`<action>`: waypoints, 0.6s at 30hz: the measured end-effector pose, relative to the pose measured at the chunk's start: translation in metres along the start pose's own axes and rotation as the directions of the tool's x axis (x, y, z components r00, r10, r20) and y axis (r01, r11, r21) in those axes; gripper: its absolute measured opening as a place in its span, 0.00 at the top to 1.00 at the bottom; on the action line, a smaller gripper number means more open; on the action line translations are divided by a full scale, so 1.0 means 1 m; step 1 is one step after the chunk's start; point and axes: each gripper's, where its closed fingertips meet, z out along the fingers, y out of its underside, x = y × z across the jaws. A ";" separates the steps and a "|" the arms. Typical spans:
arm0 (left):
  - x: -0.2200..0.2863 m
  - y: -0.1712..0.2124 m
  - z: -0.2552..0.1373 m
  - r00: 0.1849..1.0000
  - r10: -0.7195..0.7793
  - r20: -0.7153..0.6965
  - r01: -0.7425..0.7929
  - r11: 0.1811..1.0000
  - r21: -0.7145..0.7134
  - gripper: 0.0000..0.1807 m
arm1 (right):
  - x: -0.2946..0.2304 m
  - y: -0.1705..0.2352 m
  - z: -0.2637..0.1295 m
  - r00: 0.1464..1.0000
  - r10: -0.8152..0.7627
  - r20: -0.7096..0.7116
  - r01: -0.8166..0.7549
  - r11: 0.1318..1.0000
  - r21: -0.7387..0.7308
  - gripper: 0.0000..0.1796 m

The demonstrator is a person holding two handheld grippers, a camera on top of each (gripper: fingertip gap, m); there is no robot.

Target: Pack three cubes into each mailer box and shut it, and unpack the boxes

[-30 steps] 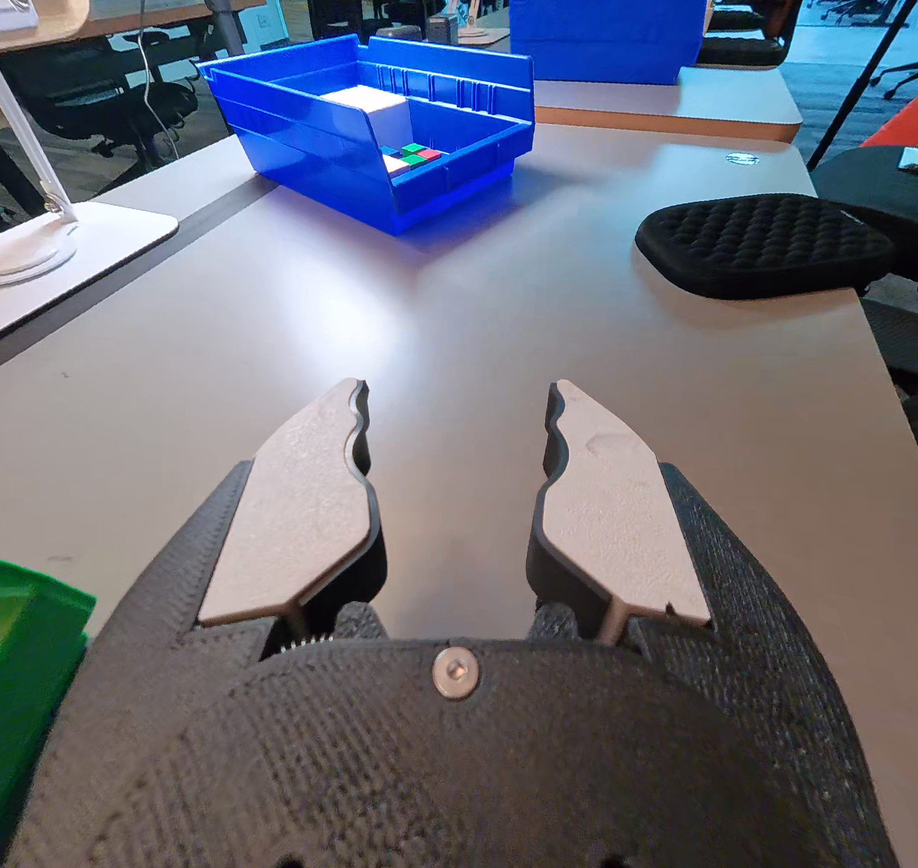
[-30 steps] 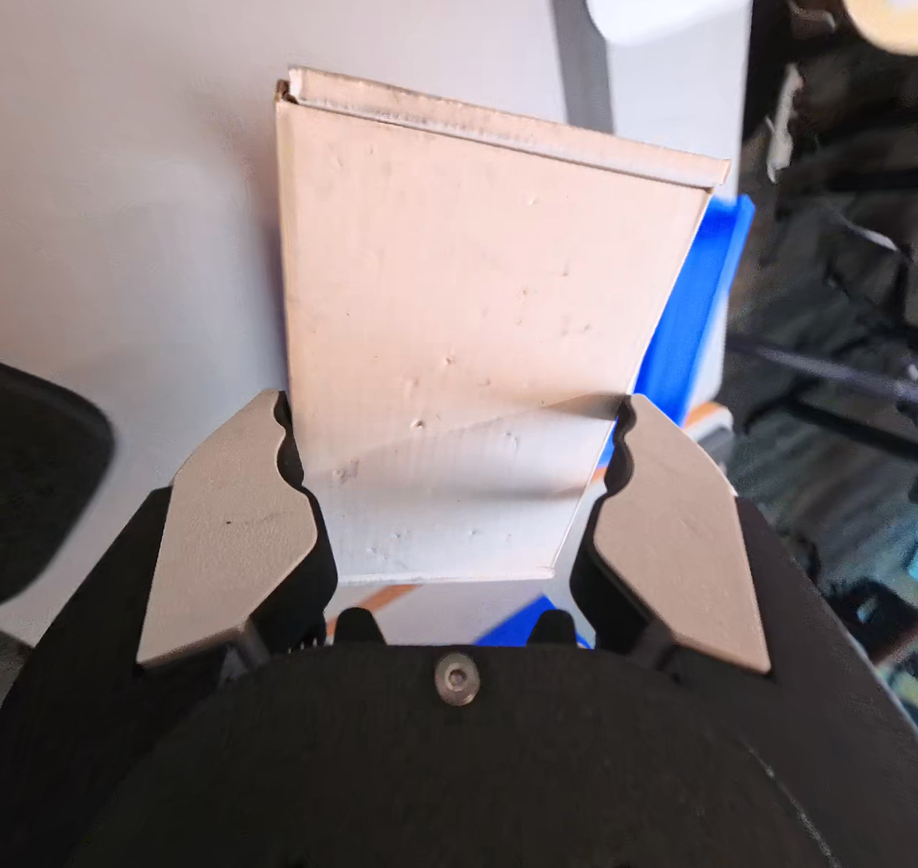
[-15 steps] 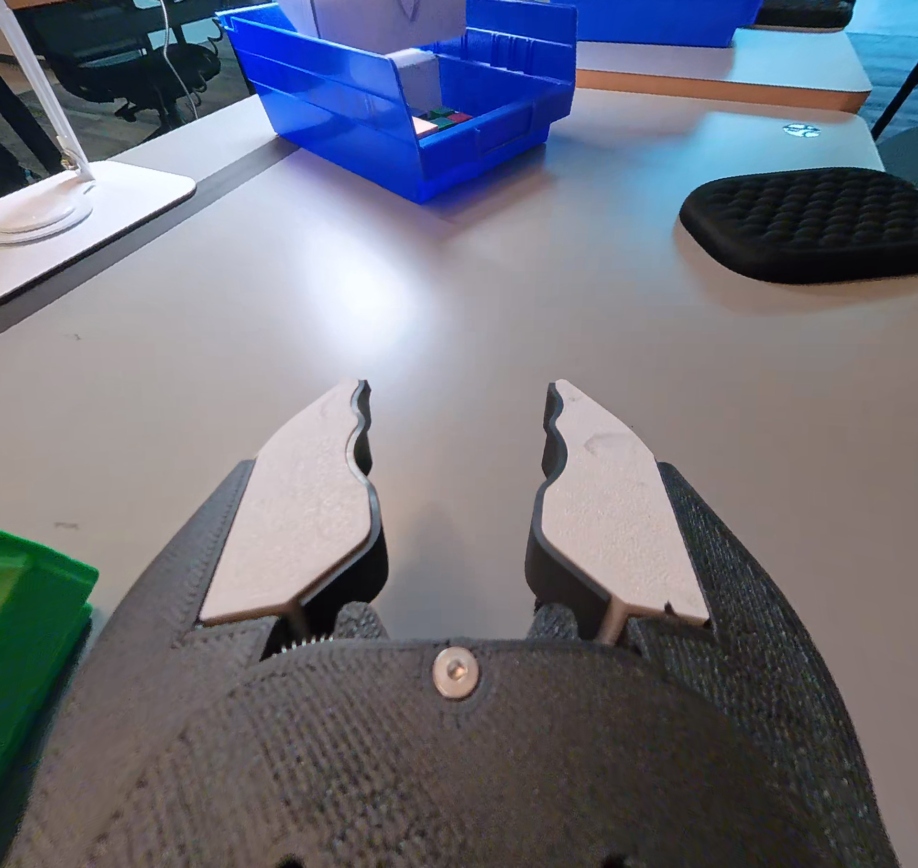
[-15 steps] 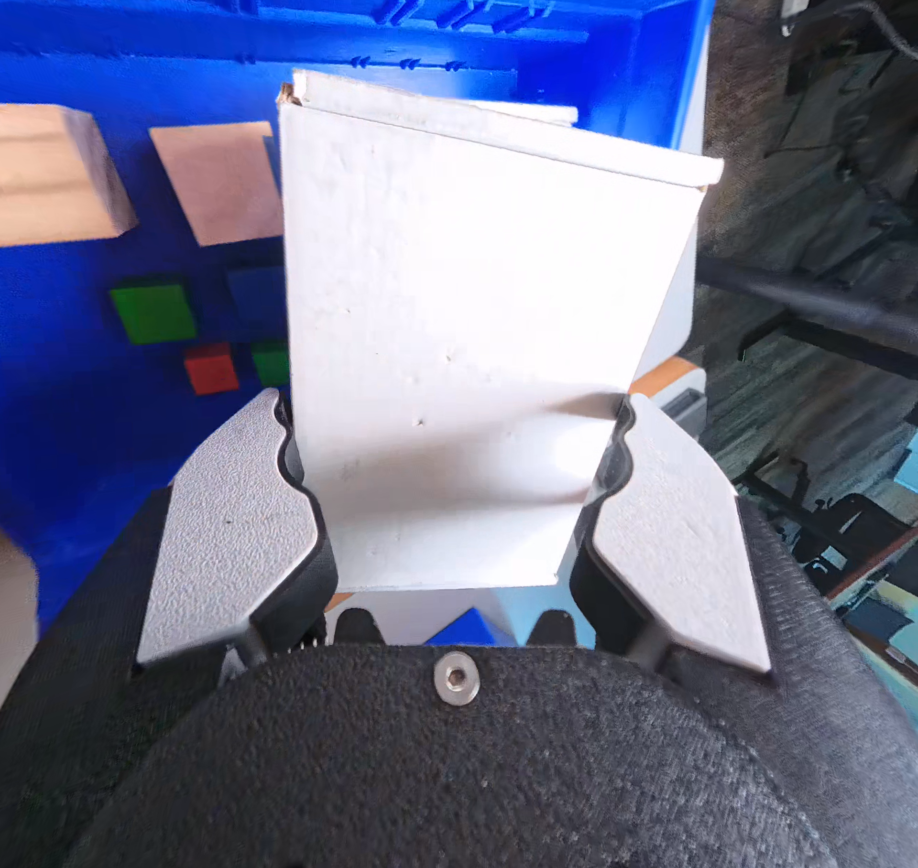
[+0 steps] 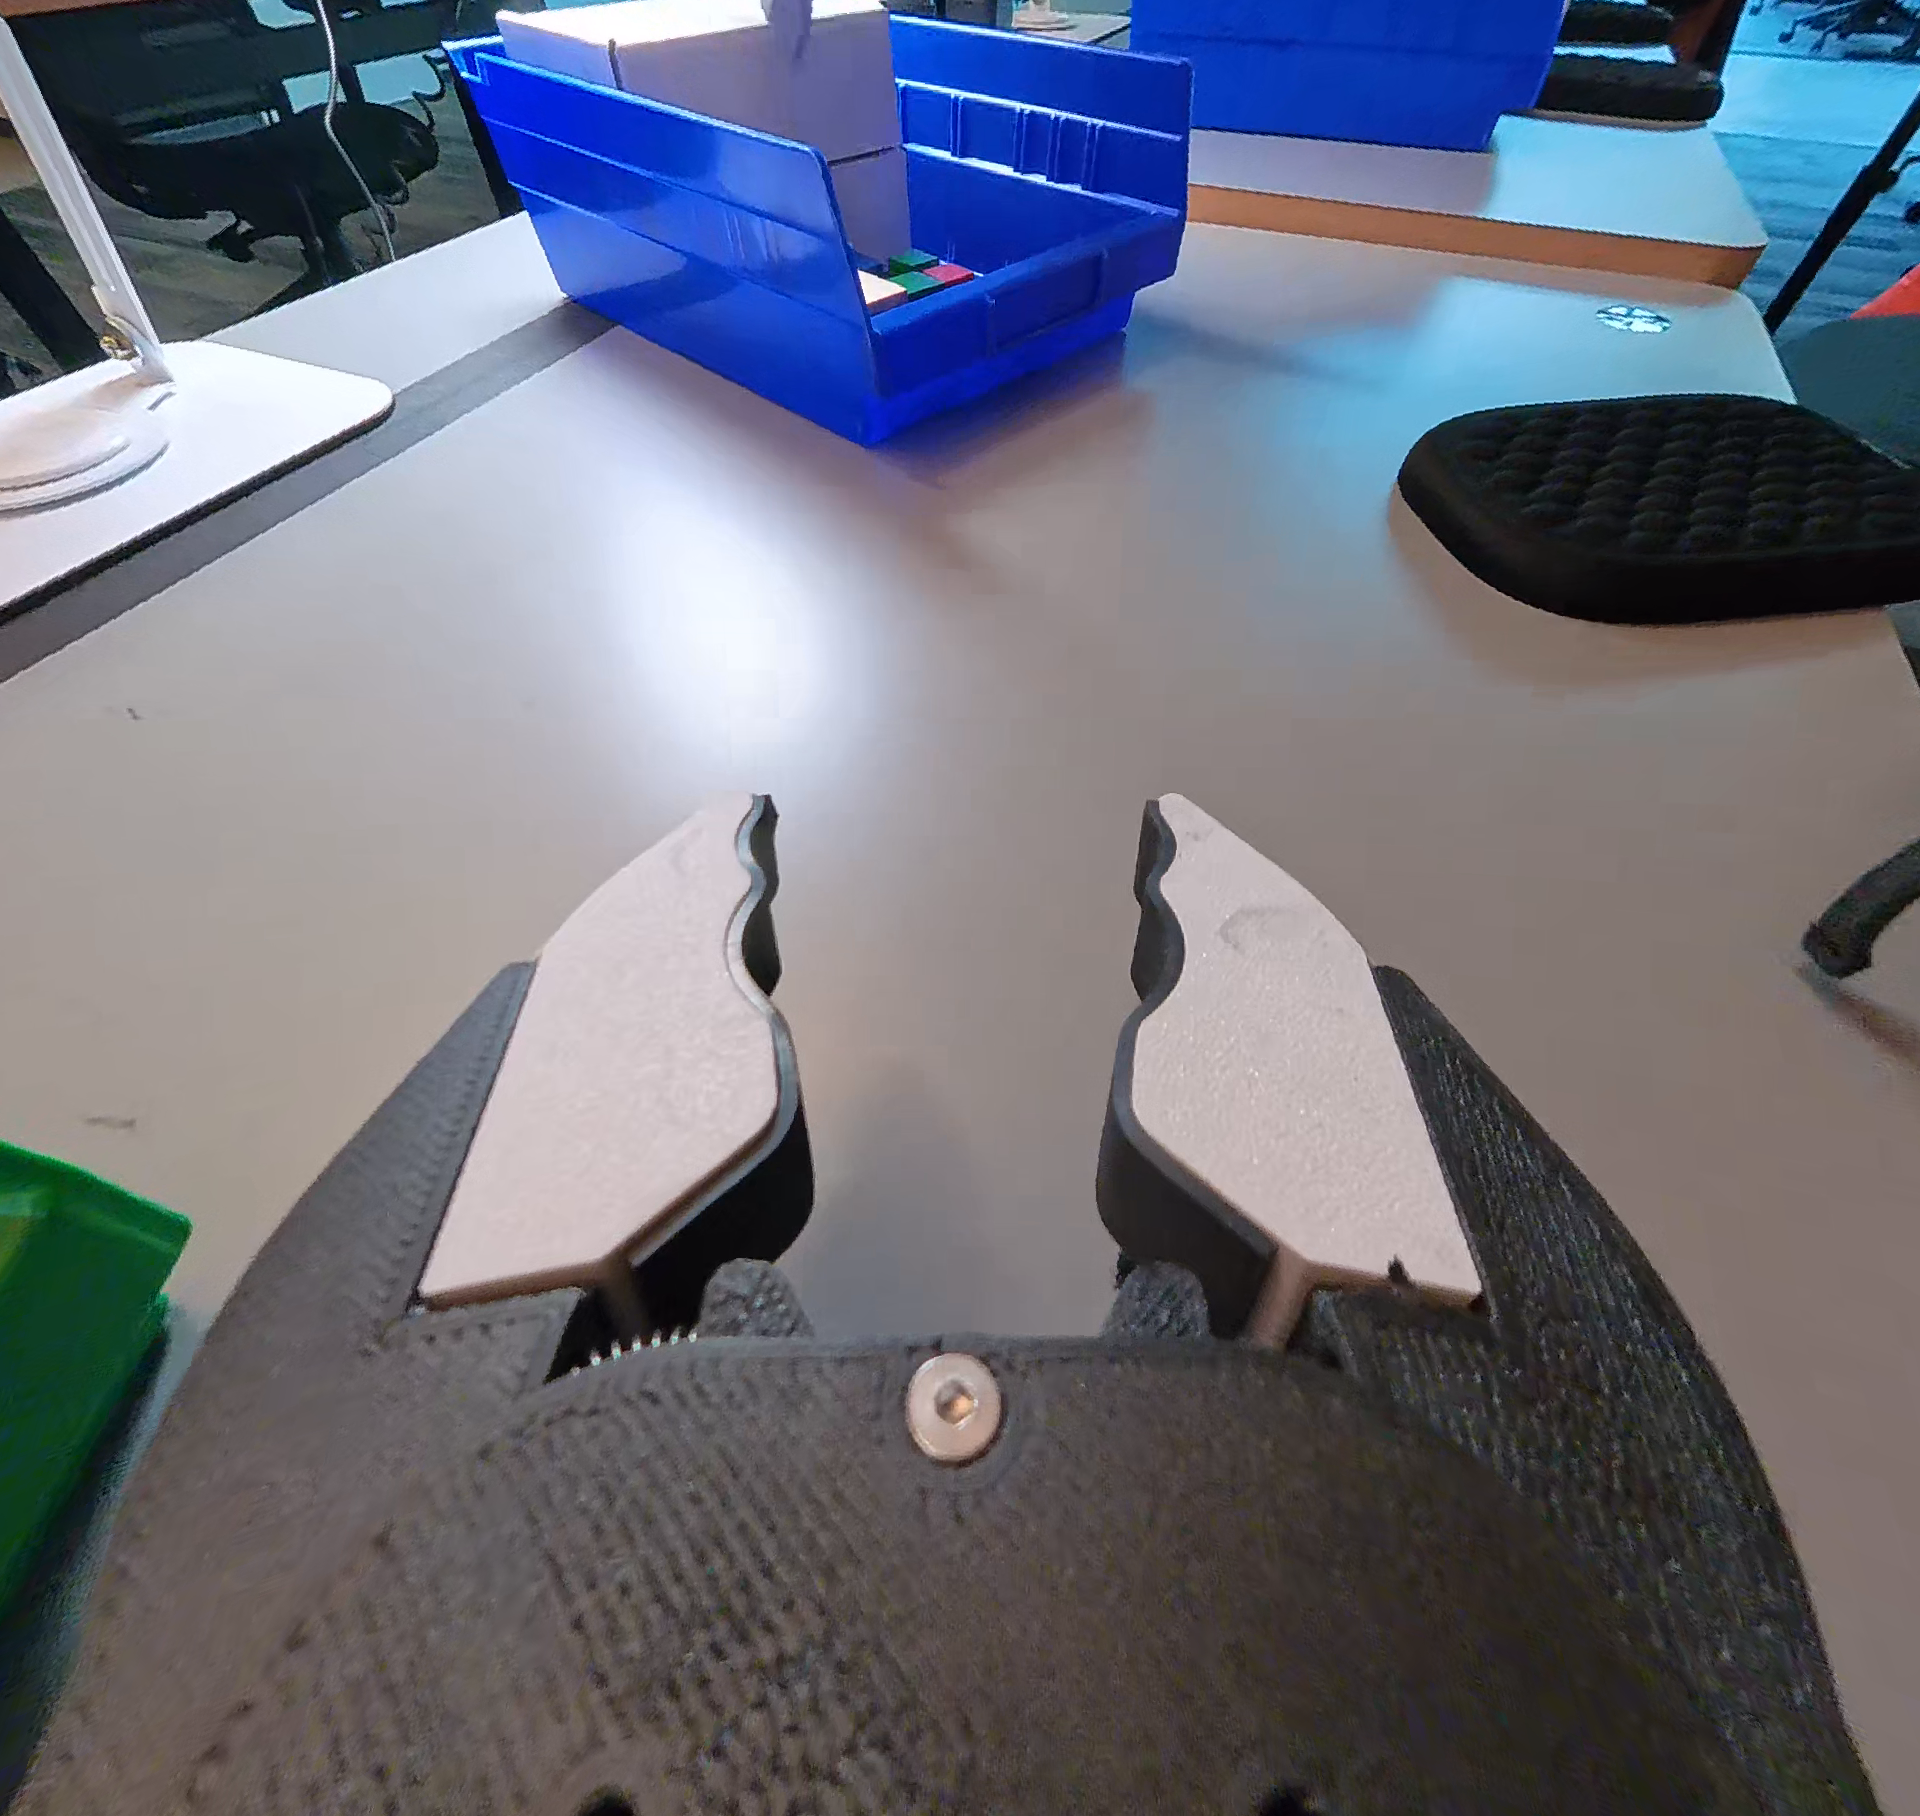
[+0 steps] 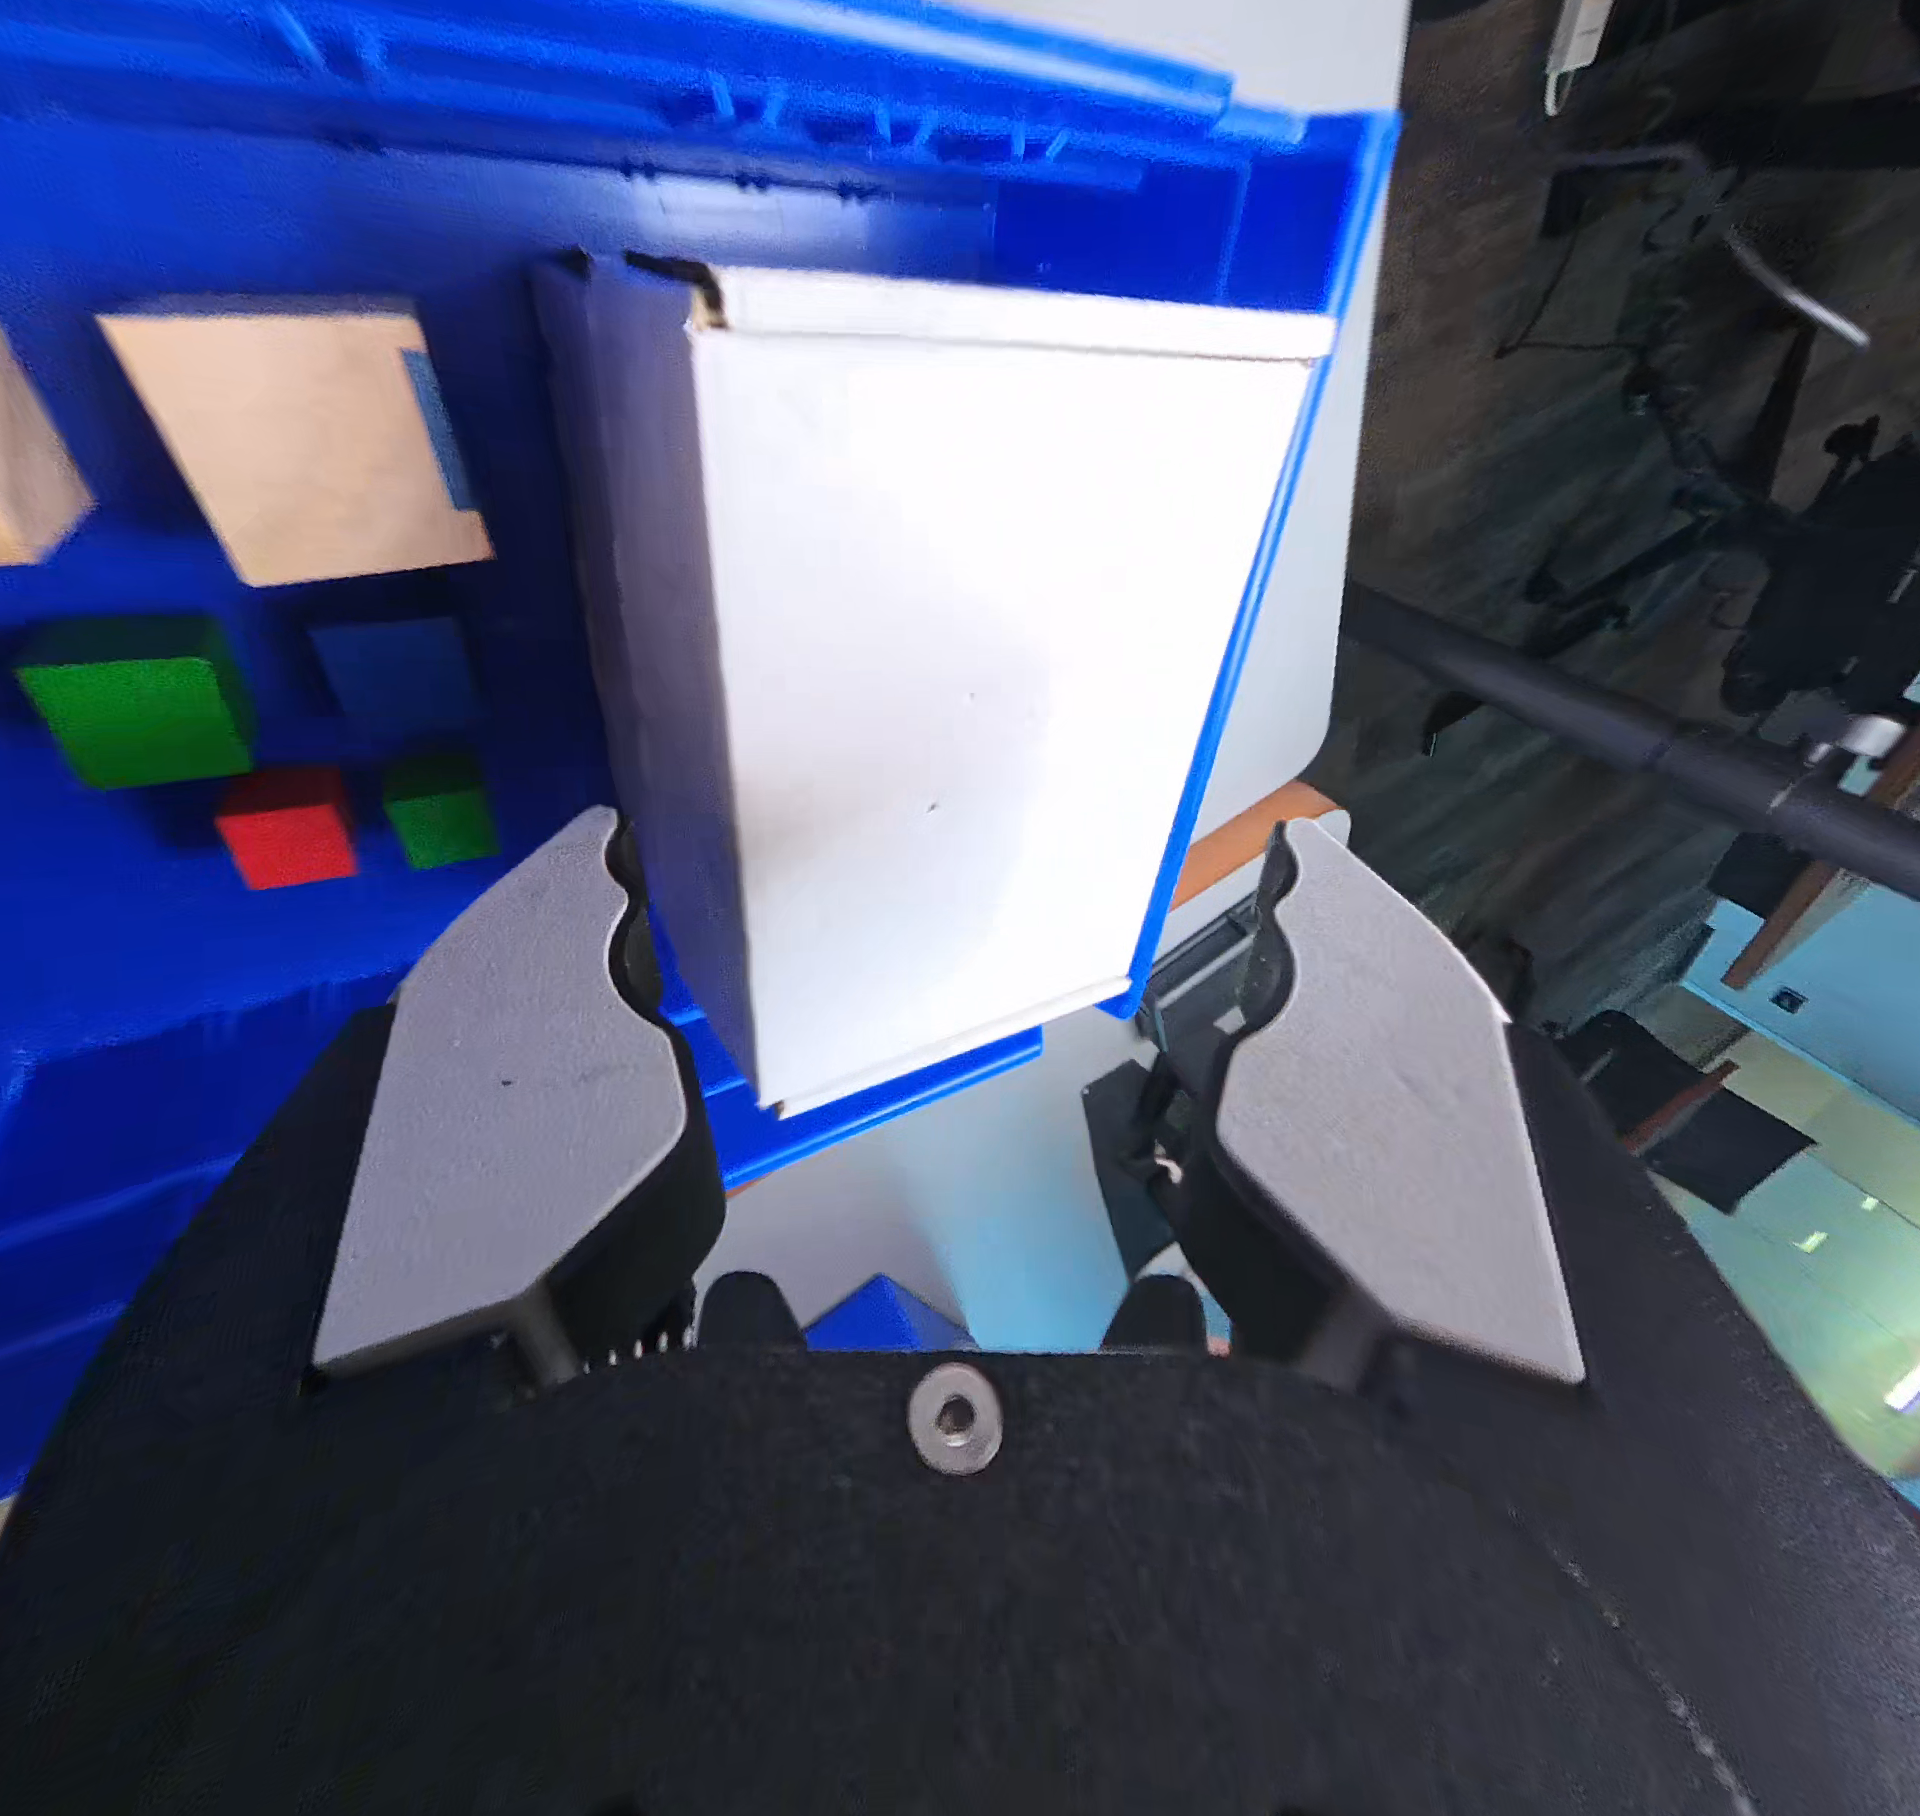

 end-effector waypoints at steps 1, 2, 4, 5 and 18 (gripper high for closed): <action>0.000 0.000 -0.001 1.000 0.008 0.003 -0.008 1.000 -0.001 0.63 | -0.004 -0.006 -0.012 0.999 0.033 -0.004 -0.032 0.998 0.056 0.39; 0.000 0.000 -0.001 1.000 0.016 0.006 -0.016 1.000 0.000 0.63 | -0.010 -0.017 -0.027 0.997 0.074 -0.008 -0.072 0.987 0.143 0.40; -0.001 -0.001 -0.003 1.000 0.023 0.014 -0.023 1.000 0.005 0.63 | -0.030 -0.045 -0.064 0.988 0.155 0.010 -0.148 0.926 0.347 0.43; -0.002 -0.002 -0.003 1.000 0.021 0.019 -0.021 1.000 0.009 0.63 | -0.044 -0.060 -0.084 0.980 0.197 0.025 -0.187 0.871 0.455 0.45; -0.064 -0.033 -0.044 0.967 -0.020 0.253 -0.004 0.995 0.095 0.66 | -0.273 -0.128 -0.136 0.788 0.386 0.479 -0.558 0.121 0.821 0.58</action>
